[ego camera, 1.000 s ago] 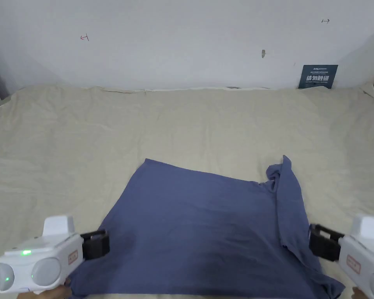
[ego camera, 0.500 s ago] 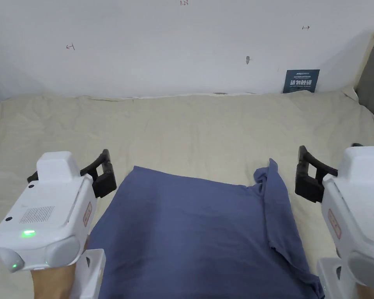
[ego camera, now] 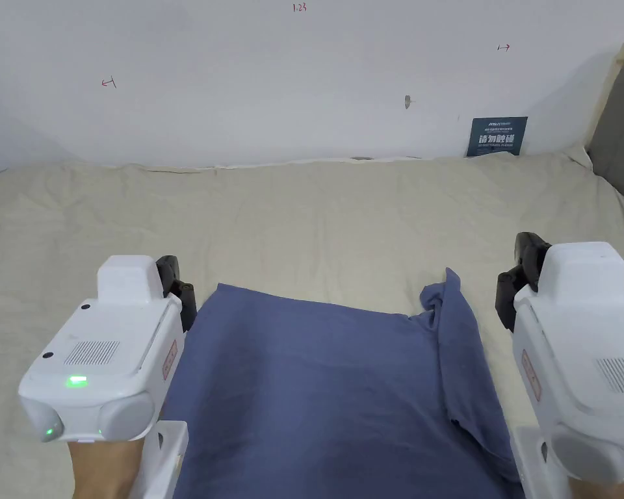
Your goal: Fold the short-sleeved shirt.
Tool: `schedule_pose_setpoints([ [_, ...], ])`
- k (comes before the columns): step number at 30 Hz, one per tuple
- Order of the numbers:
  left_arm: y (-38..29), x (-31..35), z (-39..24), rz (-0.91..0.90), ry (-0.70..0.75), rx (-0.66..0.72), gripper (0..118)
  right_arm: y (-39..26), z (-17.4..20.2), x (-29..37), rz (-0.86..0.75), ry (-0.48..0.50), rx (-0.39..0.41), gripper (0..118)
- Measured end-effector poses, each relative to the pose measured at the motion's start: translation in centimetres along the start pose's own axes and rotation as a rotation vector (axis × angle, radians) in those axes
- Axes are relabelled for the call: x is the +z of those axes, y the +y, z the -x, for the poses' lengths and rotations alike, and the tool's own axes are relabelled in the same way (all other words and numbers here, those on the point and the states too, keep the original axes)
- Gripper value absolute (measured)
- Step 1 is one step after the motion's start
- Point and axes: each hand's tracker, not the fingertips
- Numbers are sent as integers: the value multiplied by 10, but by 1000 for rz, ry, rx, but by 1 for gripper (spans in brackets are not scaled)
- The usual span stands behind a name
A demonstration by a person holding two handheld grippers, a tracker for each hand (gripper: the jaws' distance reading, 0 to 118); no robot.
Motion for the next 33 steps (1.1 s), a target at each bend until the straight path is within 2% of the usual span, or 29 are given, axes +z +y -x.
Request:
schedule_pose_setpoints([
  [3,3,-27,0,76,-48,4,0,-2,-1,-11,10,2,-9,1],
  [10,-8,-153,14,318,-197,5,0,-11,1,-56,50,8,-11,1],
  [16,-33,-261,18,494,-169,-5,3,-30,4,-109,111,7,-8,1],
  [17,-38,-279,19,540,-174,-3,9,-34,4,-117,120,3,-6,1],
  [18,-45,-298,20,566,-172,1,27,-39,4,-125,132,0,-2,1],
  [21,-62,-334,15,616,-116,-80,101,-53,2,-148,170,-9,5,1],
  [22,-70,-345,15,641,-117,-84,109,-58,2,-154,180,-10,8,1],
  [29,-131,-406,20,794,-58,-95,101,-95,-2,-190,273,-11,72,1],
  [32,-142,-402,15,831,-71,-53,57,-109,-6,-197,313,-7,88,1],
  [33,-139,-395,11,774,-33,-50,56,-113,-8,-199,329,-5,86,1],
])
